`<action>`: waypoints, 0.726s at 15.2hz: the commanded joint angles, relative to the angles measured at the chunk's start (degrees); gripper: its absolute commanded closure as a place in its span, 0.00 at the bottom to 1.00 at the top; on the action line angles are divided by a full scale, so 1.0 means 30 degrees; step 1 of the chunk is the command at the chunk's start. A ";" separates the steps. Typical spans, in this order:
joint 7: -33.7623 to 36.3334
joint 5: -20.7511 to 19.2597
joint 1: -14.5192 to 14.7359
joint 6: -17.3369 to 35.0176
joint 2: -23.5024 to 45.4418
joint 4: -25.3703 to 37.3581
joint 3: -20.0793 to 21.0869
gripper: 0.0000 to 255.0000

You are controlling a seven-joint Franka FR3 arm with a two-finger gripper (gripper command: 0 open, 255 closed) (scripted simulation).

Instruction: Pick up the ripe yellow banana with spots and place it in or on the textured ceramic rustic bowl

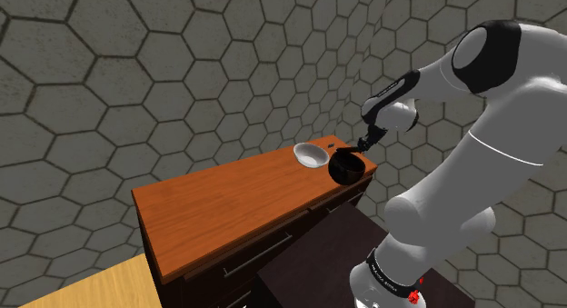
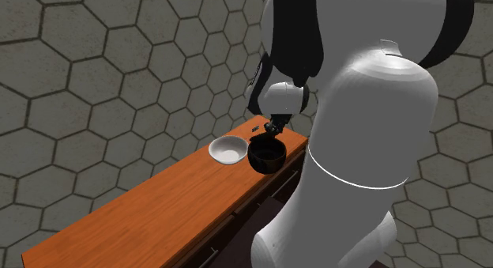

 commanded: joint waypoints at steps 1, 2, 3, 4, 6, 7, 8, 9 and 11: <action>-0.0602 0.0438 -0.0116 0.0413 0.0310 -0.0124 -0.0082 1.00; -0.0768 0.0665 -0.0118 0.0678 0.0548 -0.0169 -0.0054 1.00; -0.0944 0.0905 -0.0128 0.0941 0.0790 -0.0210 -0.0015 1.00; -0.1131 0.1158 -0.0144 0.1202 0.1036 -0.0245 0.0034 1.00; -0.1534 0.1704 -0.0199 0.1717 0.1538 -0.0300 0.0165 1.00; -0.1750 0.1995 -0.0240 0.1970 0.1793 -0.0319 0.0250 1.00; -0.1976 0.2298 -0.0292 0.2221 0.2052 -0.0332 0.0347 1.00; -0.2210 0.2611 -0.0354 0.2469 0.2313 -0.0339 0.0460 1.00; -0.2698 0.3257 -0.0523 0.2957 0.2841 -0.0336 0.0736 1.00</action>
